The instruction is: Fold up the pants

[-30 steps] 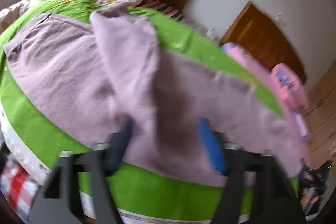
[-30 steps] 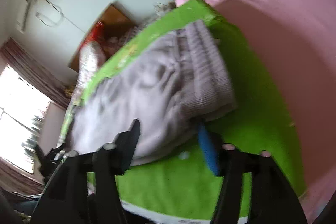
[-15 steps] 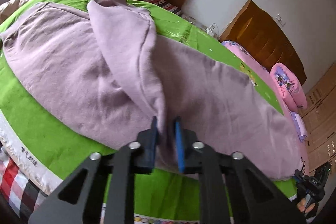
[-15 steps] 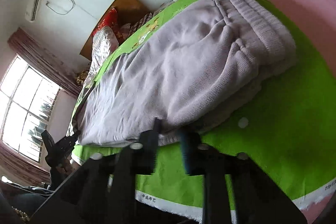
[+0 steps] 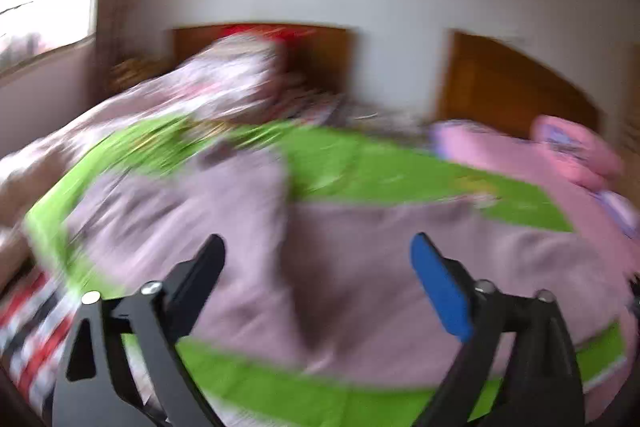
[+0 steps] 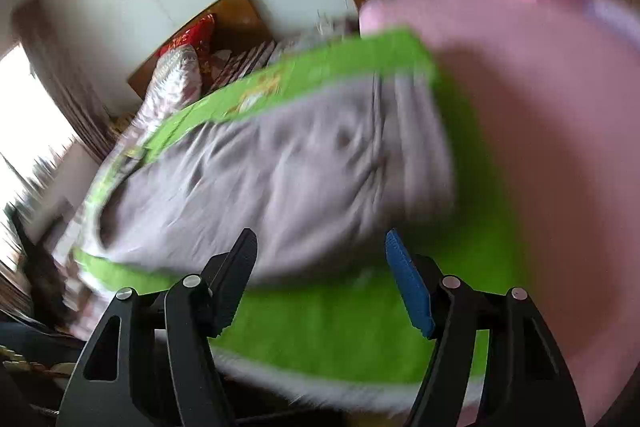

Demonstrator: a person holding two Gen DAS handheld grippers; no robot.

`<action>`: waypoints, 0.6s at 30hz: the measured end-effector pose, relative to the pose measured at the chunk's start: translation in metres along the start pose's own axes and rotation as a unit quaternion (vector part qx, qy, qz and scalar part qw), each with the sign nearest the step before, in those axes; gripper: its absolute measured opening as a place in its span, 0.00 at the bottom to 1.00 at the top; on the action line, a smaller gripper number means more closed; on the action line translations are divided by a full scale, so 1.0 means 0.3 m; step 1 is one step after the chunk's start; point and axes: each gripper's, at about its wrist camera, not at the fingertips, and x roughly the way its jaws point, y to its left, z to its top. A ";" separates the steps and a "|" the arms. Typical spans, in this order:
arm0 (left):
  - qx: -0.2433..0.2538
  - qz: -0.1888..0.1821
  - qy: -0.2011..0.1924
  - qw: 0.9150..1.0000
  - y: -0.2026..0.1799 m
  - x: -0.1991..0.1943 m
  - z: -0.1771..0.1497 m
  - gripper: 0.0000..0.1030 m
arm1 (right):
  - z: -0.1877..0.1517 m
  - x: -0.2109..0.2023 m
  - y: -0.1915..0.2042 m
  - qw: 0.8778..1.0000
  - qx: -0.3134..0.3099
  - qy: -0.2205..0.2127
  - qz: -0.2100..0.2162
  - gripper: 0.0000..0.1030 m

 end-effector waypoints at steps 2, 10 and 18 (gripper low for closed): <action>0.048 -0.078 0.019 0.996 -0.152 0.100 0.073 0.98 | 0.094 0.040 0.041 0.998 -0.060 -0.011 -0.027 0.65; 0.128 -0.280 0.200 0.930 -0.726 0.705 0.073 0.95 | 0.353 0.478 0.169 0.979 -0.180 0.091 -0.019 0.76; 0.096 -0.275 0.219 0.931 -0.713 0.891 -0.006 0.97 | 0.254 0.485 0.038 0.977 -0.176 0.116 -0.037 0.76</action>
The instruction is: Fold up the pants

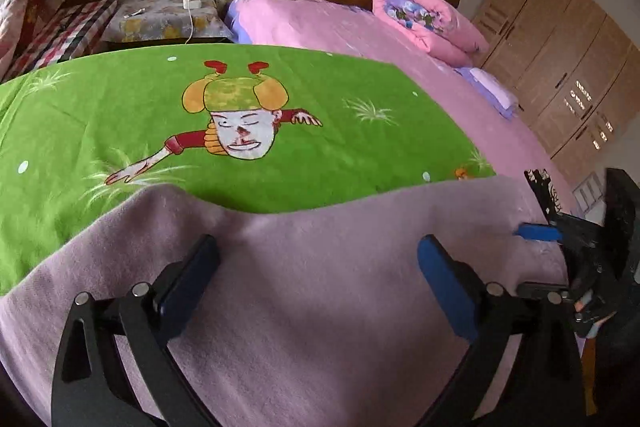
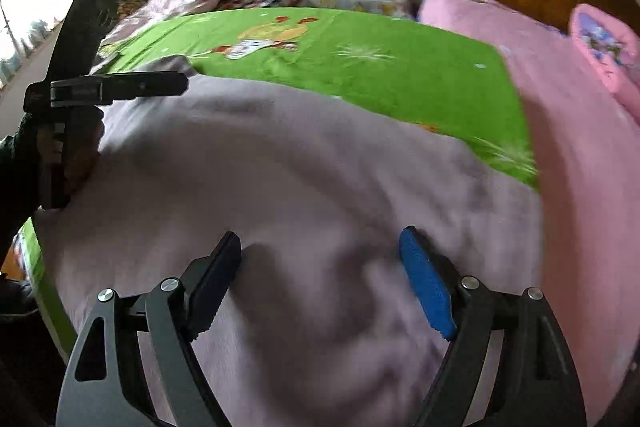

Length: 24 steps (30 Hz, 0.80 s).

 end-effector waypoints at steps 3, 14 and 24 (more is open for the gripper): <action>0.014 0.020 0.003 1.000 -0.026 0.006 -0.009 0.98 | 0.021 -0.086 0.044 0.999 0.005 -0.027 -0.015 0.82; 0.027 0.038 0.010 0.999 -0.038 0.014 -0.004 0.98 | -0.056 0.048 0.132 1.000 -0.025 0.007 0.001 0.87; -0.020 0.032 -0.035 0.999 0.010 -0.086 -0.007 0.96 | -0.109 0.022 0.203 0.998 -0.049 0.010 -0.034 0.88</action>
